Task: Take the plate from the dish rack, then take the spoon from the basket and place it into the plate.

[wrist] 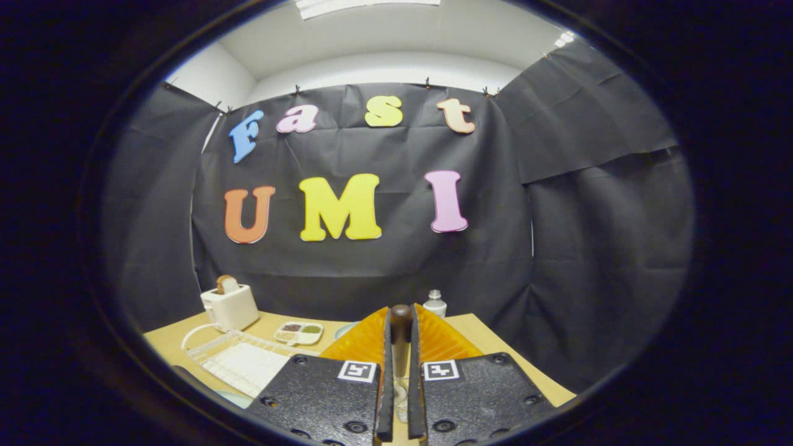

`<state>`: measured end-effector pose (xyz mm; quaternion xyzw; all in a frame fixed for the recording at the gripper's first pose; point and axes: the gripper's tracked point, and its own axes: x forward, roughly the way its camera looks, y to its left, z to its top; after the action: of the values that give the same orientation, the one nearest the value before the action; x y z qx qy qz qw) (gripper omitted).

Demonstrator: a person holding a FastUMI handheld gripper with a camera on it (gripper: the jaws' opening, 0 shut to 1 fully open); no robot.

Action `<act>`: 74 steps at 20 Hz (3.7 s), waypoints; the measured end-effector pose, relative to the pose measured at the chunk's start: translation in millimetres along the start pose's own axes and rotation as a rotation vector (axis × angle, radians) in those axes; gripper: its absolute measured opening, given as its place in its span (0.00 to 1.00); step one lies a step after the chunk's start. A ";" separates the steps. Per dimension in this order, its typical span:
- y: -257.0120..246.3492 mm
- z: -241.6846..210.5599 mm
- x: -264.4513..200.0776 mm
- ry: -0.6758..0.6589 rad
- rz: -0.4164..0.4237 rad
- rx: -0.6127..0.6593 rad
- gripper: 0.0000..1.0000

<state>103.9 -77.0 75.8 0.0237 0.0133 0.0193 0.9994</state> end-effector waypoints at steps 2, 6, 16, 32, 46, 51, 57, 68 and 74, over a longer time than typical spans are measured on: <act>23.1 1.8 -13.8 0.018 0.045 0.032 0.14; 64.8 -11.1 -33.7 0.042 0.116 0.039 0.14; 156.1 -89.7 -61.9 0.143 0.241 0.083 0.14; 217.5 -199.3 -77.2 0.263 0.242 0.384 0.14; 215.7 -187.0 -77.9 0.174 0.261 0.279 0.61; 206.0 -167.0 -80.3 0.089 0.231 0.181 0.99; 179.8 -137.1 -93.3 0.007 0.153 0.022 1.00; 153.8 -95.8 -126.7 -0.043 0.046 -0.073 1.00; 173.2 -90.0 -141.4 -0.078 0.042 -0.076 1.00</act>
<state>-46.4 94.5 -2.1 -0.0135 -0.0269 0.0396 0.9988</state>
